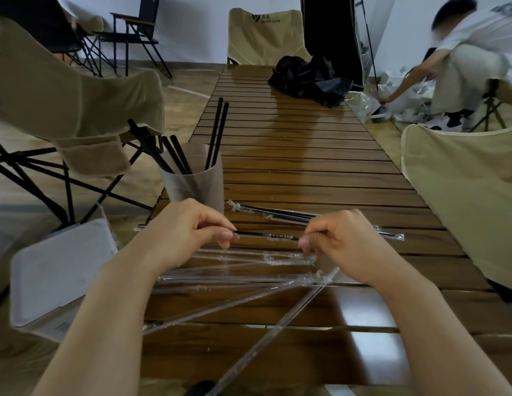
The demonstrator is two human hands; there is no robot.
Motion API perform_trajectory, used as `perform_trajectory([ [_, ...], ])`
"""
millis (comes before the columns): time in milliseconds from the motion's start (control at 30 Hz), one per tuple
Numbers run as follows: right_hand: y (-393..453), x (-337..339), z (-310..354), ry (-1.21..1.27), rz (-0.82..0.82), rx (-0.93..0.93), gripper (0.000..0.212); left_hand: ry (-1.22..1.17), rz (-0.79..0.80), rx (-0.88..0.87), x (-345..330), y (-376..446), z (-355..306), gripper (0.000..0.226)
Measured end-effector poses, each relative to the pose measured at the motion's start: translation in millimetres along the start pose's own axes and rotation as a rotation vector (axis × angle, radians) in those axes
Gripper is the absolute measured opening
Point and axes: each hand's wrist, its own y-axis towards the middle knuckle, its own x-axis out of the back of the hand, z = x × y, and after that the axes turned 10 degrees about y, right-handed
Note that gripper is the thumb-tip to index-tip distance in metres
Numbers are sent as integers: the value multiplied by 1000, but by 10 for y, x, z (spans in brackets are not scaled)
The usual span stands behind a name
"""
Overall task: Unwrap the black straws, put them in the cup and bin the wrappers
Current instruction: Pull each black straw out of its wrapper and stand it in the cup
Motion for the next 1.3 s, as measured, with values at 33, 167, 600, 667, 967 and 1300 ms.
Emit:
perform_trajectory([
  [33,-6,7,1,8,10,-2,19,8,4,1,2,1,8,13],
  [167,-50,118,-94,-11,11,-16,19,55,5,52,79,-48,131,12],
  [600,36,-47,0,-43,62,-99,12,43,43,52,26,10,-12,17],
  [667,24,-38,-3,-42,63,-111,10,29,48,62,33,0,-6,17],
  [967,3,-9,1,-55,49,-123,15,31,58,114,60,-35,24,15],
  [1300,-16,-56,-52,-65,111,-78,12,31,-17,97,41,-8,-46,12],
])
